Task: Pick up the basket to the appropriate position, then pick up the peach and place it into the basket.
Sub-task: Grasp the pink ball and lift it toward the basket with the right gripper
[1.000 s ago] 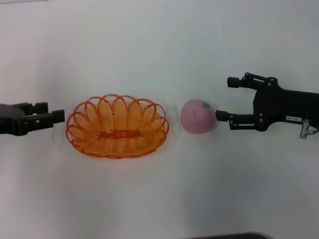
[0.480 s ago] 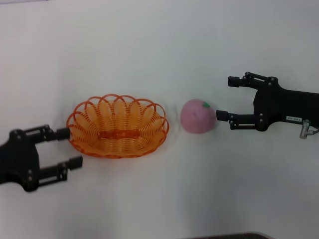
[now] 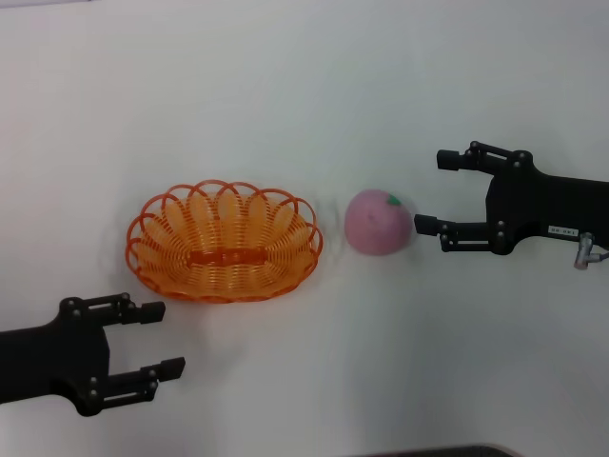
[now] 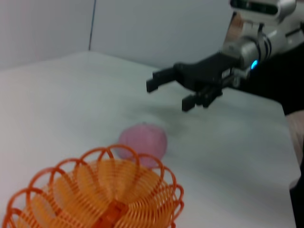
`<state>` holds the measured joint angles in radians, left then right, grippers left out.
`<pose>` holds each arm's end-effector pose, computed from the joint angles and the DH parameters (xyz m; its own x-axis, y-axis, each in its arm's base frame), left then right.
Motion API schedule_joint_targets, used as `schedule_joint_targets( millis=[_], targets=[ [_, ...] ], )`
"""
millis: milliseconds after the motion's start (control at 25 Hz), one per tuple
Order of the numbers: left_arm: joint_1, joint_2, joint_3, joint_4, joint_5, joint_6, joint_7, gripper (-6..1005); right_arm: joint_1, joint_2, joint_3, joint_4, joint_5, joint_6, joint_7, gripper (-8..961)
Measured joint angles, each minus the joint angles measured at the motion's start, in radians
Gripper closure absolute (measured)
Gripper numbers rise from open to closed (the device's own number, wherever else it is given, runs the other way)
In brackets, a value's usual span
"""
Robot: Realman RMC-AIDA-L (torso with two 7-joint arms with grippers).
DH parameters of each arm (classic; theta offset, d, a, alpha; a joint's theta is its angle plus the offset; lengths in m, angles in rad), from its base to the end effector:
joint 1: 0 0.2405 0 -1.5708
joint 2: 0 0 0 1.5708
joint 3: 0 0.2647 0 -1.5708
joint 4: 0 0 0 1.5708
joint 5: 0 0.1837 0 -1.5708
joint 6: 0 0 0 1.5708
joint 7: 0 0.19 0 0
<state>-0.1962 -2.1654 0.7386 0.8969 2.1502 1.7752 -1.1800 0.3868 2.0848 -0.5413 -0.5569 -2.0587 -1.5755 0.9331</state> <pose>-0.2870 0.2086 -0.0594 0.8743 0.3086 0.3747 0.3656 -0.9264 -0.0900 0.2871 0.2839 -0.0487 0.8628 -0.1556 -0.4810 -0.3394 -0.8834 -0.3231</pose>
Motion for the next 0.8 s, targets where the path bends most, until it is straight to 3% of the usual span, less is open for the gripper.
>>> schedule_joint_targets(
  millis=[520,800],
  targets=[
    [0.011,-0.001,0.027,-0.002,-0.005,-0.018,0.014,325,-0.007,-0.003,-0.029,0.000,-0.003,-0.005,0.038,24],
    [0.012,-0.001,0.026,0.000,-0.006,-0.013,0.011,325,0.031,-0.014,-0.070,-0.077,-0.016,-0.013,0.462,25]
  ],
)
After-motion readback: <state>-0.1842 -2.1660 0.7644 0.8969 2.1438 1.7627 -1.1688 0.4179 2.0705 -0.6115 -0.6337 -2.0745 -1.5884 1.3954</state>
